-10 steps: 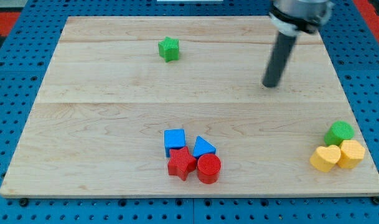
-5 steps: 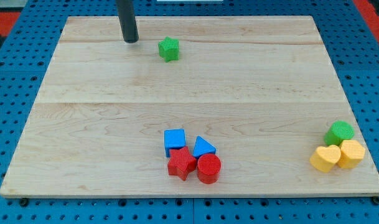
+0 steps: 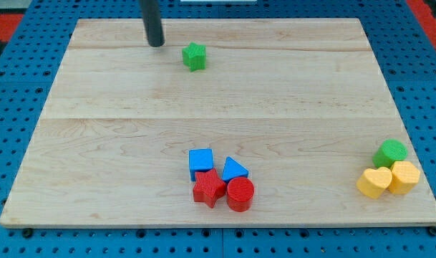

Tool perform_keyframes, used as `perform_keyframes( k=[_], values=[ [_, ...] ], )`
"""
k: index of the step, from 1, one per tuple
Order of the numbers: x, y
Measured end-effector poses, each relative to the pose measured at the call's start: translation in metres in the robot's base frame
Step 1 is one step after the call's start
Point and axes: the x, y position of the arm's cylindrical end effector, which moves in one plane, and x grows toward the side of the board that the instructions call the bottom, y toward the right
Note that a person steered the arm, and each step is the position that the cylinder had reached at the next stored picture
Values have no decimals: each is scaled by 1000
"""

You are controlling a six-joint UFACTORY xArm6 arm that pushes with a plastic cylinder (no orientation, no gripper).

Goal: Push the green star into the yellow heart

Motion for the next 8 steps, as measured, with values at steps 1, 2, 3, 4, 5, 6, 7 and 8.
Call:
perform_keyframes(
  k=[1, 2, 3, 4, 5, 6, 7, 8],
  values=[
    [19, 35],
    [71, 70],
    [110, 93],
    [135, 111],
    [156, 147],
    [147, 135],
    [111, 114],
    [108, 141]
  ],
)
